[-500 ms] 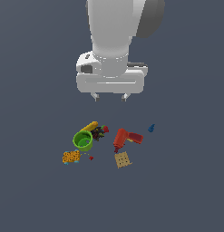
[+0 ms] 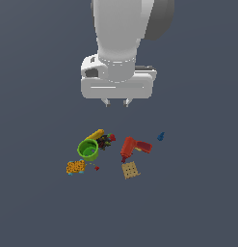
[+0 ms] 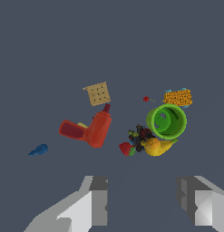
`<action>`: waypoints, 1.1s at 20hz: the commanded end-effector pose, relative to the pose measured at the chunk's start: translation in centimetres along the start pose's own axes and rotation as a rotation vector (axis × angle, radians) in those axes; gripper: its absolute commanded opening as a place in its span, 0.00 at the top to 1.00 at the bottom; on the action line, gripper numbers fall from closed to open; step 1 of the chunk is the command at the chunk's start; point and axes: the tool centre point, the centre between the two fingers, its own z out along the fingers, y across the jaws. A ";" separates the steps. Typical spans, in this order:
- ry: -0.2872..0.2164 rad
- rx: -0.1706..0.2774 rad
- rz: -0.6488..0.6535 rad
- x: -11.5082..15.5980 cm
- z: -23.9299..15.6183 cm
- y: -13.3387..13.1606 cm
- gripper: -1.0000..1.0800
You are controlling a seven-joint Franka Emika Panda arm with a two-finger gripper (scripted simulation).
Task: Pick up a designated object from a clutter of objects.
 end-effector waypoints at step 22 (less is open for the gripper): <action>-0.011 0.126 -0.110 2.5 5.7 4.4 0.38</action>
